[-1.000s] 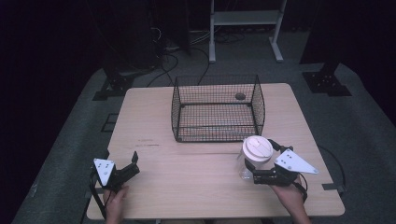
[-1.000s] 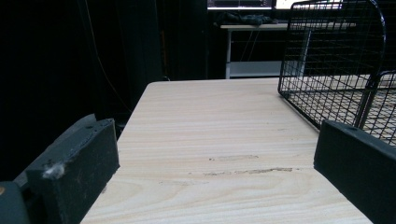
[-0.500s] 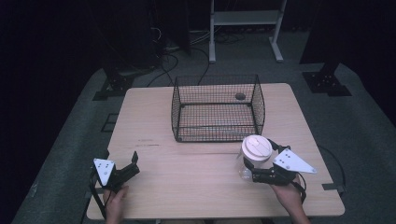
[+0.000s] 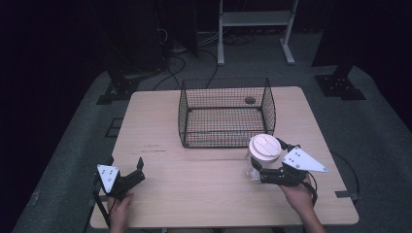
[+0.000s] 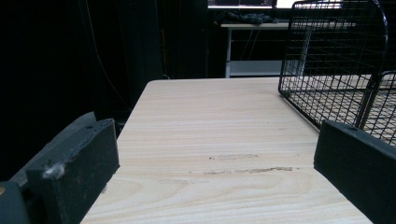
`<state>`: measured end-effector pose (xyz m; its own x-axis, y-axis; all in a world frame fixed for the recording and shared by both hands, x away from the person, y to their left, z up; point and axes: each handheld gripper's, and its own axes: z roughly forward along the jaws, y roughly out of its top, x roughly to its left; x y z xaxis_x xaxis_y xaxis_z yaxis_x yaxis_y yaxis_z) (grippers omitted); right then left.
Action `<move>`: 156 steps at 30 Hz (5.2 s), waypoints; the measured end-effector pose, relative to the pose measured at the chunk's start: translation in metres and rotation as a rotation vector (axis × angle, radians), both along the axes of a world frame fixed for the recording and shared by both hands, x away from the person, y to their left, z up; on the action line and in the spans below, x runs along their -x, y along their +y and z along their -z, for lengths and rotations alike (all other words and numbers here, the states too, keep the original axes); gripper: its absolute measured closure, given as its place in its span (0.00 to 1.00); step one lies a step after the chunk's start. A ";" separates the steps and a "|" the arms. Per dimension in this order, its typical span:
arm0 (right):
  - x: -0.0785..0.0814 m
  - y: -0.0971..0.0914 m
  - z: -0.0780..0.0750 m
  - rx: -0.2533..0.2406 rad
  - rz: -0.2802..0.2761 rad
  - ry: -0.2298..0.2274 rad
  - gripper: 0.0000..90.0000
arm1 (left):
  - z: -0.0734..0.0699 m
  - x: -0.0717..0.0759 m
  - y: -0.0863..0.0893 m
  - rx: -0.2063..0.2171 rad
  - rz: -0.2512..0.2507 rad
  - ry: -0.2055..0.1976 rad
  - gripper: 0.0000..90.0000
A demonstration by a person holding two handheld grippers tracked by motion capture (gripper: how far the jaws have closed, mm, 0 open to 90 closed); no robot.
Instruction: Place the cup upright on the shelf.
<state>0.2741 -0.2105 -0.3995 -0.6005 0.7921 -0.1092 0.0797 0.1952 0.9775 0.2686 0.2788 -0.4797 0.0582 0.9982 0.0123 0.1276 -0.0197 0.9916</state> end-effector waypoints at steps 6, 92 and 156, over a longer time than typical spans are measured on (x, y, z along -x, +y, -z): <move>-0.006 0.003 -0.013 0.008 -0.017 -0.005 0.05 | 0.000 0.000 0.000 0.001 -0.001 0.002 0.00; -0.156 0.091 -0.115 0.076 -0.031 -0.044 0.05 | 0.000 0.001 0.001 0.012 0.002 -0.006 0.00; -0.234 0.115 -0.025 0.097 0.005 0.136 0.05 | 0.000 0.001 0.002 0.015 0.005 -0.011 0.00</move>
